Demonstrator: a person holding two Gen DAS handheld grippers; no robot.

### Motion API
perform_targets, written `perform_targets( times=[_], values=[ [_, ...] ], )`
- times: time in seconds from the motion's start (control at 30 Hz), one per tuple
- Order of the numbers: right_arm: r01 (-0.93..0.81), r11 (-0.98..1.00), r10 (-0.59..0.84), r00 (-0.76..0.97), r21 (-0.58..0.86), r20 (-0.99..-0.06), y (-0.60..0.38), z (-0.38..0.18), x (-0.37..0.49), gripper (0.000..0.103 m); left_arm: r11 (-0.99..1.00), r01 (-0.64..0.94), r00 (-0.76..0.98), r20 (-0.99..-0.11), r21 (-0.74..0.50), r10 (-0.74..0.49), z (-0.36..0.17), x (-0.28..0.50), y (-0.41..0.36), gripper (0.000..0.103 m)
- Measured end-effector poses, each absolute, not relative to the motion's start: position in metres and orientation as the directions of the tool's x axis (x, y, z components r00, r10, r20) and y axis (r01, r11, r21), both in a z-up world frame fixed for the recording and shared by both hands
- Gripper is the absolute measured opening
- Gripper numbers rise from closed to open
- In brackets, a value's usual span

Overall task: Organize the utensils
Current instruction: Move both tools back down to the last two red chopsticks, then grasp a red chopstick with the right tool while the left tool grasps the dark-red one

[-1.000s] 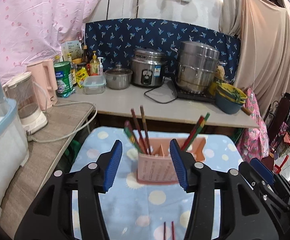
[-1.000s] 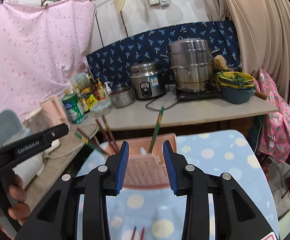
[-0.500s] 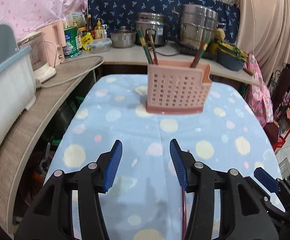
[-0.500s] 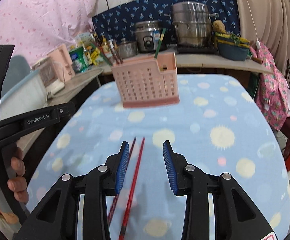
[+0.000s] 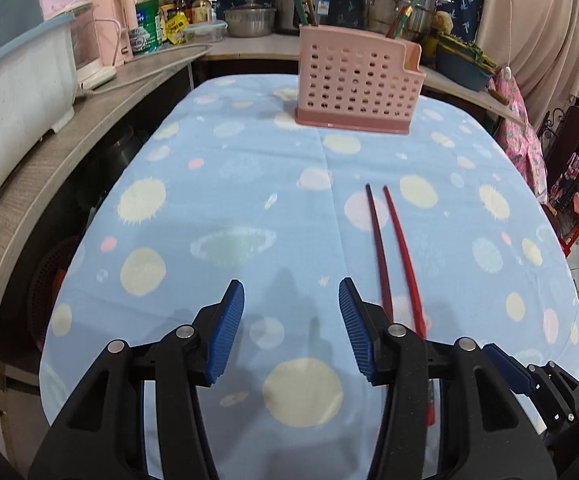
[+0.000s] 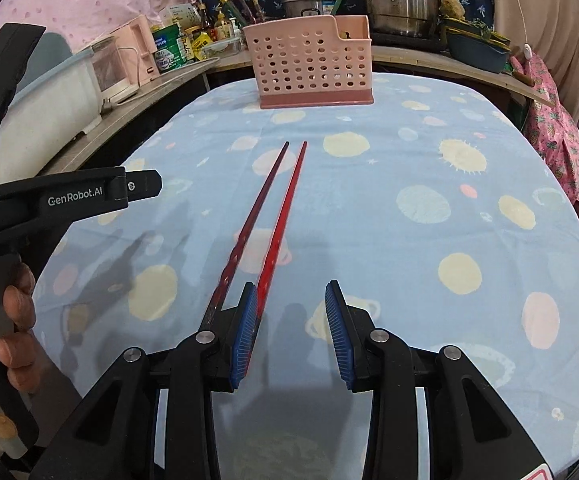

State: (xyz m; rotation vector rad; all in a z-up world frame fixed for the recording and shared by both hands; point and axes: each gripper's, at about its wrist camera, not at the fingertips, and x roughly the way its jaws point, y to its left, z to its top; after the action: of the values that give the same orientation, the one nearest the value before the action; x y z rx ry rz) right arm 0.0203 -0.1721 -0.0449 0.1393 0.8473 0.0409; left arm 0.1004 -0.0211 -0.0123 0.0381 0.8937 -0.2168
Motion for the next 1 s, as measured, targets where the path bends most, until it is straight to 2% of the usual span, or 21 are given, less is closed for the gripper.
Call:
perform_targets(
  times=[0.37,0.83,1.0],
  values=[
    [-0.021,0.991,0.114,0.642,0.131,-0.758,-0.155,-0.054,0.014,0.032,0.976,0.213,0.566,-0.809,-0.044,-0.16,-0.033,0.085,-0.019,0.047],
    [-0.015,0.994,0.096,0.631,0.112,-0.77,-0.155,-0.063,0.015,0.009,0.973,0.227,0.546,-0.822,-0.041,-0.162,-0.039,0.082,-0.023,0.047],
    [-0.002,0.994,0.087,0.634,0.111,-0.769,-0.158,-0.063,0.014,0.008,0.971,0.234,0.538,-0.827,-0.041,-0.165,-0.041,0.081,-0.025,0.048]
  ],
)
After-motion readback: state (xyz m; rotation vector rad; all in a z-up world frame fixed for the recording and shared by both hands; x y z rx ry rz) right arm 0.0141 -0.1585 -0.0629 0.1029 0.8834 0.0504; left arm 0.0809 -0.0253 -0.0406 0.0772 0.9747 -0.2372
